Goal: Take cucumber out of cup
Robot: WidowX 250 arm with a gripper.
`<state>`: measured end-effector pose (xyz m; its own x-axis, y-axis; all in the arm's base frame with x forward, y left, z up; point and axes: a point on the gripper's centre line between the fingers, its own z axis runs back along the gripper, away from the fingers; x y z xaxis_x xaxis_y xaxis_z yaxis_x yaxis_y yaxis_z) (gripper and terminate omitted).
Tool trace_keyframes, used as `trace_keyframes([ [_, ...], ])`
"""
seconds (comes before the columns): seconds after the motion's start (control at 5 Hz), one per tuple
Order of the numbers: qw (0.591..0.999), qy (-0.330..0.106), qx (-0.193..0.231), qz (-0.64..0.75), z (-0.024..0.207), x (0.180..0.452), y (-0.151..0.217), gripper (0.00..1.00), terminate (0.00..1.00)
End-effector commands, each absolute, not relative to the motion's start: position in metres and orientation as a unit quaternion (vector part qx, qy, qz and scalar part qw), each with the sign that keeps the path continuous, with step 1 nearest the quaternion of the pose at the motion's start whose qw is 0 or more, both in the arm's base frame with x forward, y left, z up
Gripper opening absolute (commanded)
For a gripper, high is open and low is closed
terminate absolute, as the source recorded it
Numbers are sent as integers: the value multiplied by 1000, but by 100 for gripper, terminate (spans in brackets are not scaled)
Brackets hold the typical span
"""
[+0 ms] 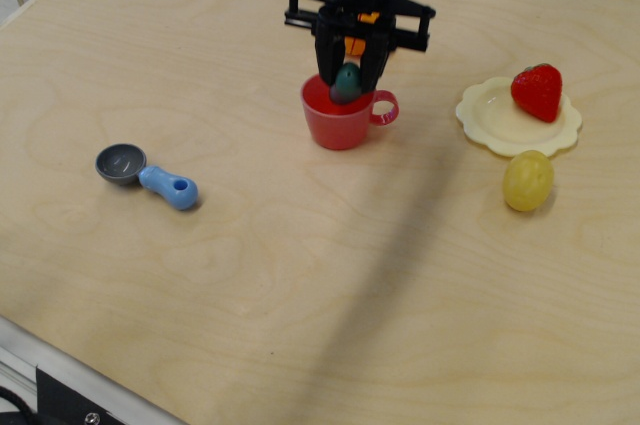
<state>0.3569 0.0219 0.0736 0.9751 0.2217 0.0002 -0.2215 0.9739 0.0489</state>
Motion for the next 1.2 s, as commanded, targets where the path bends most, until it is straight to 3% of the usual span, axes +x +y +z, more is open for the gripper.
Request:
trace_keyframes([
  [0.0, 991, -67, 18, 111, 127, 352, 22, 0, 0],
  [0.4, 995, -70, -7, 74, 128, 322, 3, 0, 0],
  [0.6, 997, -57, -34, 34, 113, 309, -10, 0, 0],
  [1.0, 998, -32, -37, -31, 84, 282, -45, 0, 0],
])
